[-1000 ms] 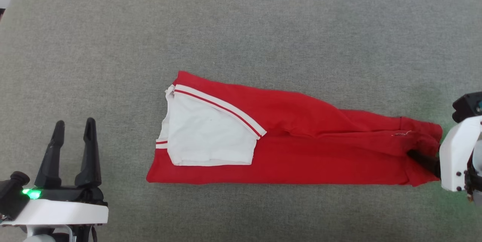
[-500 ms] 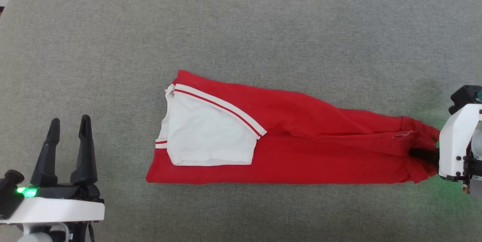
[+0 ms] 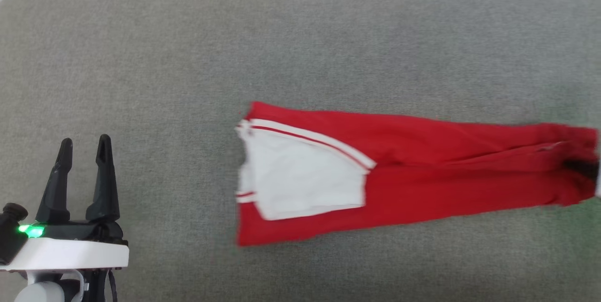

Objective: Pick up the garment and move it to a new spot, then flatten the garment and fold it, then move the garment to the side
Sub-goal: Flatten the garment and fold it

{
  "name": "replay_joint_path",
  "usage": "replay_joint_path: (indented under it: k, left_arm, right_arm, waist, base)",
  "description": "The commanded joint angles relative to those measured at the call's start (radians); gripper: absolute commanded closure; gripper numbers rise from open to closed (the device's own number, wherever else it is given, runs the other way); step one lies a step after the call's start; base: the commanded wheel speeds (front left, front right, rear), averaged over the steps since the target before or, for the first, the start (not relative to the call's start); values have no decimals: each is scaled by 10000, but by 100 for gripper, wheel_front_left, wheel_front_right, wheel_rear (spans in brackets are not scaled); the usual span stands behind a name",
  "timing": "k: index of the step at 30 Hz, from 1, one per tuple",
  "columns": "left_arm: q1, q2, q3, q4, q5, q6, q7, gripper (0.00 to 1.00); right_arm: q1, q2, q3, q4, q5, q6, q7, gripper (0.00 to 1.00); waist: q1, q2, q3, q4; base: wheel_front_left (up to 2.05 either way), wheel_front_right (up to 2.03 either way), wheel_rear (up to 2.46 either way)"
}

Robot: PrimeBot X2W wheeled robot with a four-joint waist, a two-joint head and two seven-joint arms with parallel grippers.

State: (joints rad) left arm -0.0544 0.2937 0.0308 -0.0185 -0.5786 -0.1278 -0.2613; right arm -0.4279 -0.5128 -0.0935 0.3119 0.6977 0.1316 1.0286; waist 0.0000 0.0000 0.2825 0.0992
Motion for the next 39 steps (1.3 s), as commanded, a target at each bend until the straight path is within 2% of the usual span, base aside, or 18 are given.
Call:
replay_joint_path:
  k: [1,8,13,16,21,27,32,39]
  left_arm:
    - [-102,60,-39,6,32,-34,-45,0]
    - [-192,156,-193,105,64,-34,-45,0]
    - [-155,184,-202,213,2,-34,-46,0]
    - [-27,181,-186,236,-9,-34,-46,0]
    - [214,166,-11,176,-86,-34,-46,0]
    - [267,134,28,155,-148,-34,-46,0]
    - [78,63,-85,215,-168,-34,-46,0]
    - [-27,-85,-161,314,-178,-35,-46,0]
  right_arm:
    - [-182,-160,-174,137,-139,-18,-127,100]
    - [-687,-749,-918,1233,-1408,-18,-813,100]
    - [-1015,-737,-777,1619,-1741,-18,-847,100]
    - [-792,-576,-291,1057,-1251,-14,-572,100]
    - [-38,-339,492,-866,-291,-12,-237,100]
    - [656,235,1240,-2742,78,-14,-35,100]
    - [597,812,1985,-3222,-89,-12,-108,100]
    - [233,1291,2953,-3007,-148,-14,-265,100]
  waist:
    - [0,0,-63,-68]
    - [0,0,-270,-293]
    - [0,0,-461,-418]
    - [0,0,-585,-438]
    - [0,0,-667,-345]
    - [0,0,-611,13]
    - [0,0,-540,448]
    - [0,0,-471,955]
  base:
    - [0,0,0]
    - [0,0,0]
    - [0,0,0]
    - [0,0,0]
    - [0,0,0]
    - [0,0,0]
    - [0,0,0]
    - [0,0,0]
